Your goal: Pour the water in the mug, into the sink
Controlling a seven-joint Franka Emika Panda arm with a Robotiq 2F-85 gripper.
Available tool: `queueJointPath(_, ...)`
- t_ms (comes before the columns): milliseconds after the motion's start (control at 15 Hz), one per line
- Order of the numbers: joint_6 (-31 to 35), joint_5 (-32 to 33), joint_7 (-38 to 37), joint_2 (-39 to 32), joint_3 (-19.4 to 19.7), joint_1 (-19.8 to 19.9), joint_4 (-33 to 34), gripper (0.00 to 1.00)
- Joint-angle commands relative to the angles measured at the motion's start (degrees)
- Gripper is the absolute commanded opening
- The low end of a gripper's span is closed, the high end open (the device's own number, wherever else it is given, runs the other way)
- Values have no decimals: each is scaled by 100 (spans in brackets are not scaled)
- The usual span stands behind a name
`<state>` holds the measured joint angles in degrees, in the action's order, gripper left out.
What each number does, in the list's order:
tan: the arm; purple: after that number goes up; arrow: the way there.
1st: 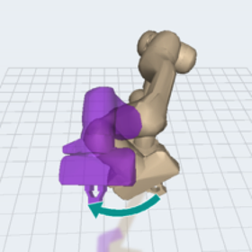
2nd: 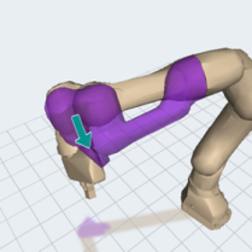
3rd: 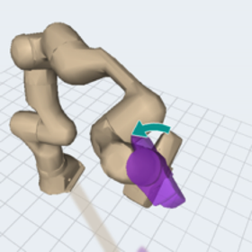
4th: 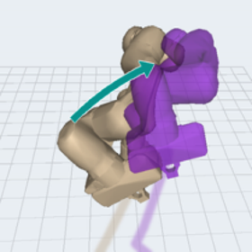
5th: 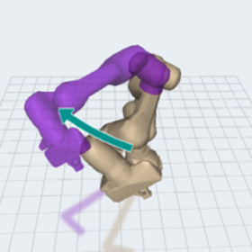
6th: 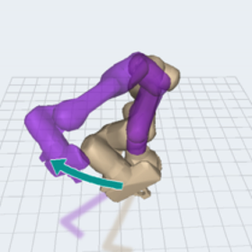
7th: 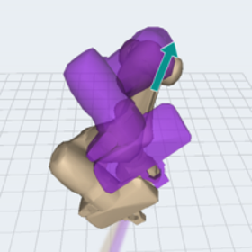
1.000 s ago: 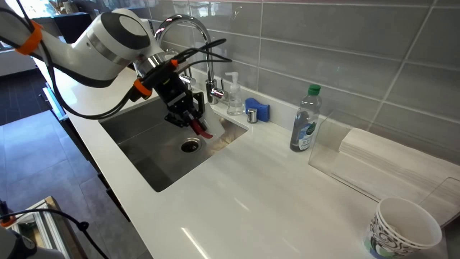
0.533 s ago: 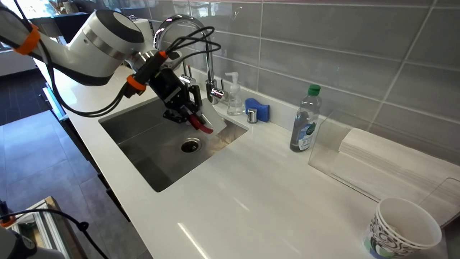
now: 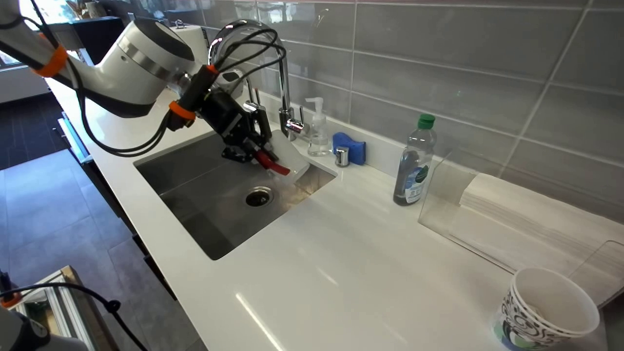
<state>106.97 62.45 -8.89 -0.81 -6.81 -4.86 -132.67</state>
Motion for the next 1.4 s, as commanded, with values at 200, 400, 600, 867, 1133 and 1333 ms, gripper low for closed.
queueJointPath(200, -938, 526, -528, -541, -156, -327, 418, 5)
queueJointPath(400, -1098, 602, -583, -698, -186, -412, 491, 5)
queueJointPath(600, -1294, 806, -681, -856, -223, -507, 536, 5)
queueJointPath(867, -1552, 1047, -811, -1051, -276, -622, 575, 5)
queueJointPath(1133, -1874, 1351, -1059, -1245, -327, -754, 554, 5)
queueJointPath(1333, -2156, 1566, -1272, -1381, -367, -839, 528, 5)
